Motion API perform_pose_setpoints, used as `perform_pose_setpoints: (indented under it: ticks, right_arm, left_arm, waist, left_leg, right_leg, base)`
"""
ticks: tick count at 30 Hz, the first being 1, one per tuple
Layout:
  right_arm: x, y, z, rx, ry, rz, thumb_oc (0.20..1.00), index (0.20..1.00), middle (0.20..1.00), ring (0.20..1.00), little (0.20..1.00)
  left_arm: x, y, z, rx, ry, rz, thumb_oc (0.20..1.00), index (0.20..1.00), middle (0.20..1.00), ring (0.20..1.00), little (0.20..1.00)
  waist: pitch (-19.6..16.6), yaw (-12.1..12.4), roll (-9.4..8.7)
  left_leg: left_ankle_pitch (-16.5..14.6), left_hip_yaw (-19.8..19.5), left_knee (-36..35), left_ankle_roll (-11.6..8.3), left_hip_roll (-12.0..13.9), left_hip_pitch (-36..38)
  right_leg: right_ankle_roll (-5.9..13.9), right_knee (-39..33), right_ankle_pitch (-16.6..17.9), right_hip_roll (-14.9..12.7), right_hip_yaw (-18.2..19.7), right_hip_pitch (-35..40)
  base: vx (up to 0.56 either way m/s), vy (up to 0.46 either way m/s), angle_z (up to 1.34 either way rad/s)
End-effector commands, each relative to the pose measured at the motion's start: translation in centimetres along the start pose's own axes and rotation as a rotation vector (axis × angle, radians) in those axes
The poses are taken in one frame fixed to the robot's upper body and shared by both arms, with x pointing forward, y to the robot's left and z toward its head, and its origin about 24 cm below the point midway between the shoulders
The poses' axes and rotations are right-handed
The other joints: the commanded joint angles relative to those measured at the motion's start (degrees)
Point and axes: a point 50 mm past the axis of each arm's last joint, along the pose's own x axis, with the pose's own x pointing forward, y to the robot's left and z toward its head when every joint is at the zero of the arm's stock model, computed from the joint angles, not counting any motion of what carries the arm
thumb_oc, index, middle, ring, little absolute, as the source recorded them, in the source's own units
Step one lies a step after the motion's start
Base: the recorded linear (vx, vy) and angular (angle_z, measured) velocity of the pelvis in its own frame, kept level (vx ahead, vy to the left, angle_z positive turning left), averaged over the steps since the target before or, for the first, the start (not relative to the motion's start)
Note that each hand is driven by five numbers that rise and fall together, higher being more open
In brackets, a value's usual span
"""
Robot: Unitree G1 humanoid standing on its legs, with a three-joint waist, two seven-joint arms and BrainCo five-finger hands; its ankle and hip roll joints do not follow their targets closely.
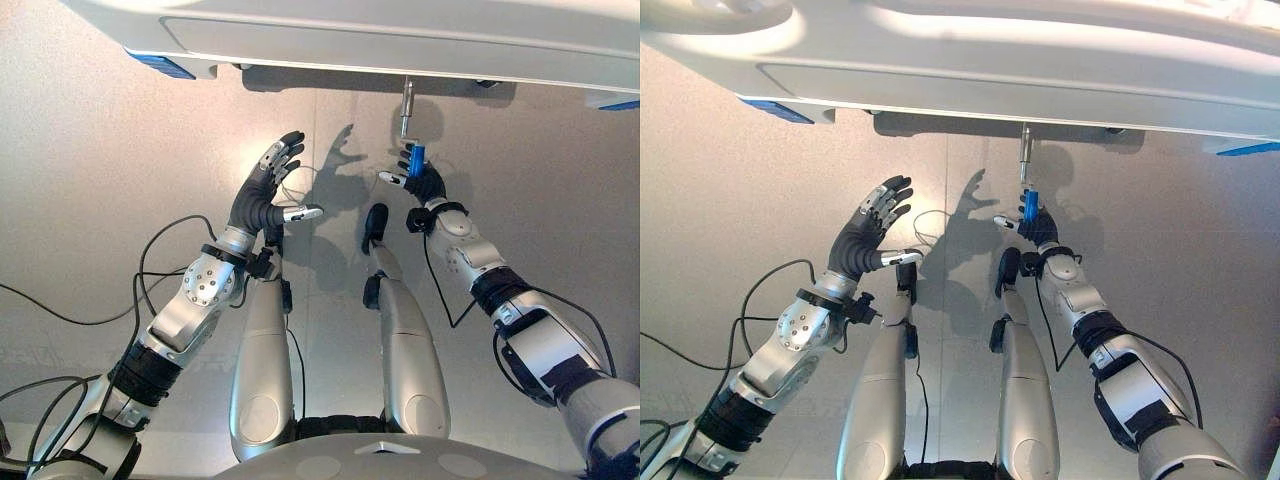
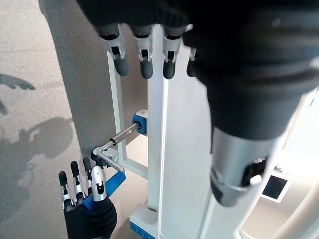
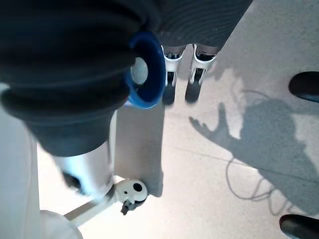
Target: Raise the hospital bed
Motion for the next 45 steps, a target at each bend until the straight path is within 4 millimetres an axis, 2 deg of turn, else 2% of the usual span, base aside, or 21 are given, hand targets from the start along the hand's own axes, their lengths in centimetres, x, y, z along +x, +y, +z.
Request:
perform_pose_setpoints:
  ticks: [1,15,23,32,33,34,35,42,43,45]
  right_arm:
    - [1.4,0.0,5.1,0.065,-0.162,-0.027,0.2,0.2,0.2,0.2,0.2]
    - [0.2,-0.9,7.0,0.119,-0.282,-0.009,0.2,0.2,0.2,0.2,0.2]
    - [-1.7,-3.8,8.4,0.098,-0.383,-0.033,0.2,0.2,0.2,0.2,0.2]
    - [-3.4,-10.1,9.9,-0.005,-0.426,-0.21,0.2,0.2,0.2,0.2,0.2]
    - [-3.4,-10.1,9.9,-0.005,-0.426,-0.209,0.2,0.2,0.2,0.2,0.2]
    - [-3.4,-11.8,9.8,-0.054,-0.393,-0.274,0.2,0.2,0.2,0.2,0.2]
    - [-3.4,-11.8,9.8,-0.054,-0.393,-0.274,0.2,0.2,0.2,0.2,0.2]
    - [-3.4,-19.0,8.1,-0.184,-0.14,-0.575,0.2,0.2,0.2,0.2,0.2]
    - [-3.8,-20.7,7.5,-0.223,-0.035,-0.667,0.2,0.2,0.2,0.2,0.2]
    - [-4.0,-21.2,7.0,-0.236,0.018,-0.699,0.2,0.2,0.2,0.2,0.2]
  left_arm:
    - [-0.2,-1.0,1.6,-0.014,-0.082,-0.041,1.0,1.0,1.0,1.0,1.0]
    - [-0.4,-0.6,1.6,0.001,-0.072,-0.045,1.0,1.0,1.0,1.0,1.0]
    - [-0.9,0.1,1.7,0.012,-0.063,-0.055,1.0,1.0,1.0,1.0,1.0]
    - [-1.9,0.2,1.6,0.009,-0.036,-0.1,1.0,1.0,1.0,1.0,1.0]
    - [-1.9,0.2,1.6,0.009,-0.036,-0.1,1.0,1.0,1.0,1.0,1.0]
    - [-2.0,0.1,1.7,0.002,-0.034,-0.114,1.0,1.0,1.0,1.0,1.0]
    - [-2.0,0.1,1.7,0.002,-0.035,-0.113,1.0,1.0,1.0,1.0,1.0]
    - [-2.0,-0.7,1.9,-0.084,-0.048,-0.147,1.0,1.0,1.0,1.0,1.0]
    - [-1.7,-1.1,2.0,-0.108,-0.057,-0.166,1.0,1.0,1.0,1.0,1.0]
    - [-1.5,-1.3,2.1,-0.121,-0.062,-0.17,1.0,1.0,1.0,1.0,1.0]
  waist:
    - [-1.27,1.06,-0.14]
    - [-1.27,0.36,-0.09]
    - [-1.27,-0.3,-0.11]
    - [-1.27,-0.95,0.82]
    - [-1.27,-0.95,0.82]
    - [-1.27,-1.0,0.99]
    - [-1.27,-1.01,1.0]
    - [-1.27,-0.1,2.8]
    - [-1.27,0.66,3.7]
    - [-1.27,0.97,4.32]
  left_leg:
    - [0.1,-0.72,-0.06,2.09,-0.8,-0.14]
    - [-0.28,-0.44,0.8,2.16,-0.97,-0.66]
    - [-0.16,-0.18,1.0,1.91,-0.73,-0.63]
    - [0.2,0.39,0.83,1.11,0.15,-0.62]
    - [0.18,0.41,0.85,1.1,0.16,-0.63]
    - [0.29,0.47,0.93,0.85,0.47,-0.94]
    - [0.28,0.47,0.95,0.84,0.48,-0.96]
    - [0.71,0.08,1.45,0.16,0.92,-3.26]
    - [0.69,-0.19,1.86,0.2,0.72,-4.38]
    - [0.6,-0.39,2.38,0.27,0.59,-5.36]
  right_leg:
    - [4.76,6.6,-4.96,-2.39,-0.4,1.62]
    - [4.77,7.93,-5.42,-2.42,-0.06,0.59]
    - [4.76,8.87,-5.84,-2.21,0.43,0.06]
    - [4.59,10.93,-6.89,-1.29,1.2,-1.66]
    - [4.59,10.95,-6.89,-1.28,1.21,-1.69]
    - [4.48,11.59,-7.21,-1.05,1.31,-2.25]
    - [4.47,11.61,-7.22,-1.05,1.32,-2.29]
    - [4.02,14.31,-8.37,-0.42,1.29,-5.54]
    - [3.97,15.1,-8.68,-0.34,1.24,-6.7]
    - [4.0,15.87,-8.8,-0.42,1.19,-7.62]
  base:
    - [0.0,0.0,0.0]
    - [0.0,0.0,0.0]
    - [0.0,-0.01,0.0]
    - [0.0,-0.034,-0.02]
    - [-0.01,-0.055,-0.05]
    - [0.0,-0.046,-0.05]
    - [-0.01,-0.06,-0.04]
    - [-0.01,-0.055,0.01]
    - [0.0,0.0,0.0]
    - [-0.01,-0.008,0.02]
